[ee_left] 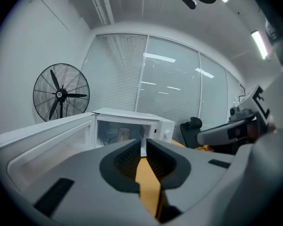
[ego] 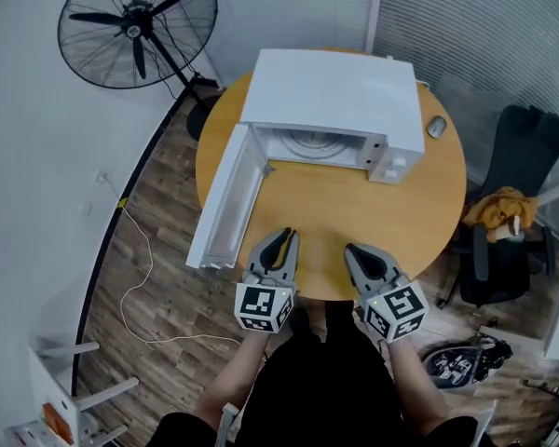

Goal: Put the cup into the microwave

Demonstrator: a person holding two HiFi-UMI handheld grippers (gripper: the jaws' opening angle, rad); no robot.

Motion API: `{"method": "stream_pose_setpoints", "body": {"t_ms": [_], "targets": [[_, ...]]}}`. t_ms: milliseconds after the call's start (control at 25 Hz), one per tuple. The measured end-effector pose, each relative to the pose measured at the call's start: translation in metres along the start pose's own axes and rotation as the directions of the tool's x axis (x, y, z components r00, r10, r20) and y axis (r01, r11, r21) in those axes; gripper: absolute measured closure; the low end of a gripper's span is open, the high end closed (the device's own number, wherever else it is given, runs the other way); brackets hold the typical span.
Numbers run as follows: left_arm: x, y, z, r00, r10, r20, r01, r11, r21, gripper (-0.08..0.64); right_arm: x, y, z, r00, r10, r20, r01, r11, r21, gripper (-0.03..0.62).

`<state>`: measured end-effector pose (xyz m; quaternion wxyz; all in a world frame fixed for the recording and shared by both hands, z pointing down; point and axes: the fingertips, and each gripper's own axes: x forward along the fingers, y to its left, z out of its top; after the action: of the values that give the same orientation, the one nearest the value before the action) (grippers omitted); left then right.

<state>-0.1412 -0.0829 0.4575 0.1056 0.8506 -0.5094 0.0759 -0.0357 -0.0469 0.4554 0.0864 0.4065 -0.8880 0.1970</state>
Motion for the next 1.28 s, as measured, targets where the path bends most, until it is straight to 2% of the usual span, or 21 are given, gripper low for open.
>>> {"method": "stream_pose_setpoints", "body": {"t_ms": [240,440,600,880,1280], "targets": [[-0.052,-0.008,0.01,0.998,-0.057,0.039,0.057,0.998,0.004,0.547,-0.017,0.043,0.002,0.999,-0.012,0.031,0.013,1.0,-0.014,0.581],[-0.089,-0.017,0.016,0.994,-0.105,0.038,0.105,0.994,-0.017,0.554,-0.031,0.073,0.006,0.998,-0.021,0.063,0.023,0.999,-0.024,0.581],[-0.114,-0.023,0.023,0.99,-0.131,0.047,0.131,0.991,-0.001,0.561,-0.04,0.089,0.007,0.996,-0.037,0.079,0.041,0.998,-0.043,0.582],[-0.132,-0.023,0.016,0.986,-0.161,0.032,0.162,0.987,-0.018,0.561,-0.058,0.105,0.004,0.994,-0.059,0.097,0.064,0.996,-0.054,0.583],[-0.128,-0.038,0.013,0.981,-0.193,0.02,0.193,0.981,-0.005,0.561,-0.077,0.111,0.006,0.992,-0.031,0.119,0.041,0.996,-0.082,0.583]]}}
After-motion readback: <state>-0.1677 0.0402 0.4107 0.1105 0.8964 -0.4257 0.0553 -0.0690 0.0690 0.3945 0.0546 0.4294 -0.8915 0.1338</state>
